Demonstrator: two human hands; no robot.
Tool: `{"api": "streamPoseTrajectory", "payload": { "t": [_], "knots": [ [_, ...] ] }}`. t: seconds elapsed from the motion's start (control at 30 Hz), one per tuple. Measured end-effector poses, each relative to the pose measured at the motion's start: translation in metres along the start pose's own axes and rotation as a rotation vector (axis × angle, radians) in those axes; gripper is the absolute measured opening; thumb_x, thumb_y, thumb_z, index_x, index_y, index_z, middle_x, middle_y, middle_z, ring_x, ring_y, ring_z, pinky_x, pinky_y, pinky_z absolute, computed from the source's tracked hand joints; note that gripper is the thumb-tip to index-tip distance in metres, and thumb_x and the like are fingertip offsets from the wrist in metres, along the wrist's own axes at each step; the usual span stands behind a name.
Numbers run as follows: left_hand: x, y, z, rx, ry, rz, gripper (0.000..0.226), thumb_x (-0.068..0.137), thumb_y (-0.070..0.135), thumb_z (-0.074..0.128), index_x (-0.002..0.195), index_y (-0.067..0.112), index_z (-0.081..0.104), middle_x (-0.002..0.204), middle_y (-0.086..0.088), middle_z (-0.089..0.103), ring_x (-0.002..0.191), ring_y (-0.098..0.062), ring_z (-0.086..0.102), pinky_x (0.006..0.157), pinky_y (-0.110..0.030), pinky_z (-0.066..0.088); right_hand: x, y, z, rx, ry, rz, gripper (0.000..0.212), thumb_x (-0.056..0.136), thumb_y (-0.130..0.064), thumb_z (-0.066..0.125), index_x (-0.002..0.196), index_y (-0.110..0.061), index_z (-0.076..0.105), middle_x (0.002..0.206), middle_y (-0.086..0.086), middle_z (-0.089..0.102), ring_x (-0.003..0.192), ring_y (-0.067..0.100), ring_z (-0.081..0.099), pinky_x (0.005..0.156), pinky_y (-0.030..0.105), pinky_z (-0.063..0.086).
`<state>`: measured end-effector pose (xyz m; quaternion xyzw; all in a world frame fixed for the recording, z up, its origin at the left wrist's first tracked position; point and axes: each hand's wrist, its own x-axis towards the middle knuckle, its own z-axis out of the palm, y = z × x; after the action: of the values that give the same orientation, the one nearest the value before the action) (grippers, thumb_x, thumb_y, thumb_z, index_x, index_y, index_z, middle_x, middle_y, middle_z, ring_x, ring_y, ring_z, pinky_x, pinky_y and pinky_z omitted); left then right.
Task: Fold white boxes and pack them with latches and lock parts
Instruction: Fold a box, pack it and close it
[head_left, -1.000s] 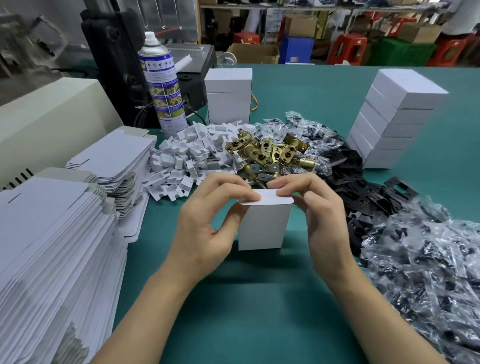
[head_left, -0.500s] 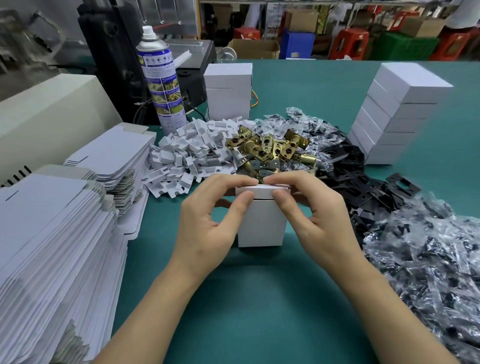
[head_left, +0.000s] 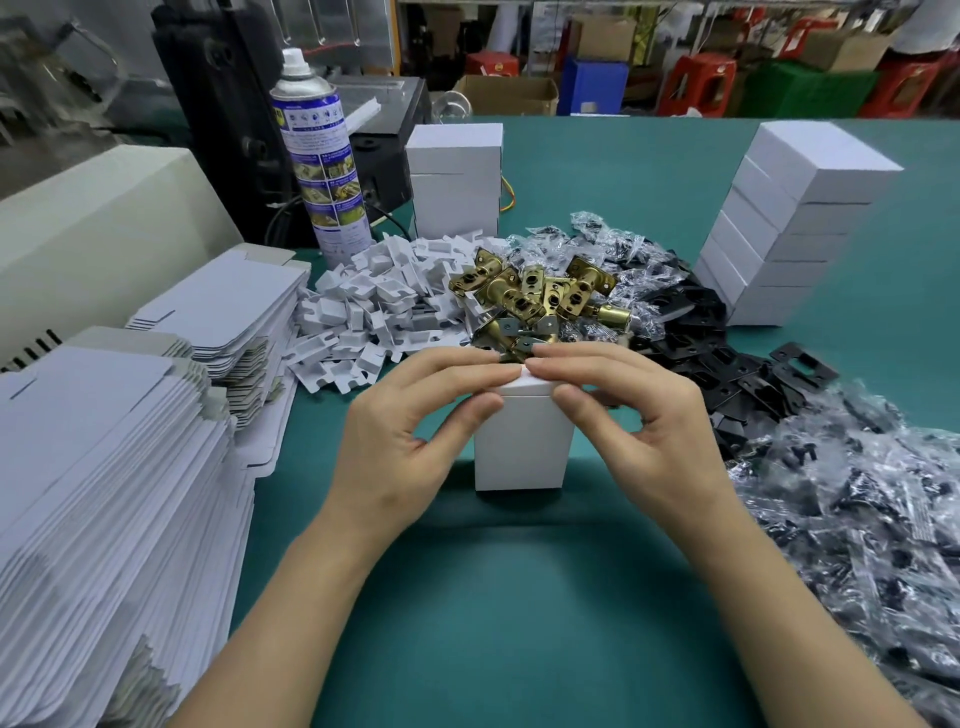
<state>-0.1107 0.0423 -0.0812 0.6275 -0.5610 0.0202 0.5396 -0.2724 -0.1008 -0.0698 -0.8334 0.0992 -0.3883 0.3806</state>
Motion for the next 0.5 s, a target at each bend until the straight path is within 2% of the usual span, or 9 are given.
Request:
{"api": "streamPoseTrajectory", "payload": {
  "t": [0.13, 0.33, 0.4, 0.5],
  "knots": [
    [-0.0011, -0.0035, -0.0003, 0.004, -0.004, 0.027, 0.022, 0.100, 0.022, 0.067, 0.120, 0.022, 0.076, 0.129, 0.001, 0.072, 0.123, -0.011, 0.067, 0.106, -0.026, 0.049, -0.0029, 0.0058, 0.0031, -0.076, 0.038, -0.066, 0.023, 0.098, -0.018, 0.065, 0.116, -0.013, 0.077, 0.128, 0.001, 0.070, 0.122, 0.011, 0.065, 0.093, 0.022, 0.053],
    [-0.0011, -0.0061, 0.0012, -0.071, -0.024, 0.010, 0.018, 0.101, 0.019, 0.068, 0.117, 0.021, 0.077, 0.124, 0.003, 0.074, 0.119, -0.015, 0.070, 0.100, -0.023, 0.052, -0.0036, 0.0060, 0.0062, -0.073, 0.042, -0.074, 0.018, 0.098, -0.015, 0.065, 0.109, -0.013, 0.079, 0.122, 0.000, 0.071, 0.118, 0.015, 0.067, 0.086, 0.028, 0.056],
    [-0.0027, -0.0055, 0.0025, -0.115, -0.034, -0.009, 0.020, 0.101, 0.021, 0.067, 0.118, 0.026, 0.077, 0.123, 0.012, 0.074, 0.115, -0.012, 0.071, 0.096, -0.019, 0.052, -0.0032, 0.0056, 0.0068, -0.069, 0.045, -0.071, 0.018, 0.098, -0.014, 0.065, 0.109, -0.013, 0.079, 0.121, 0.000, 0.071, 0.117, 0.014, 0.067, 0.085, 0.027, 0.056],
    [-0.0062, -0.0042, 0.0075, -0.175, -0.091, -0.135, 0.030, 0.099, 0.022, 0.070, 0.124, 0.039, 0.072, 0.117, 0.024, 0.073, 0.099, -0.003, 0.072, 0.086, -0.012, 0.051, -0.0035, 0.0061, 0.0091, -0.024, 0.069, -0.002, 0.019, 0.098, -0.016, 0.065, 0.112, -0.017, 0.078, 0.123, -0.005, 0.070, 0.117, 0.010, 0.066, 0.083, 0.028, 0.057]
  ]
}}
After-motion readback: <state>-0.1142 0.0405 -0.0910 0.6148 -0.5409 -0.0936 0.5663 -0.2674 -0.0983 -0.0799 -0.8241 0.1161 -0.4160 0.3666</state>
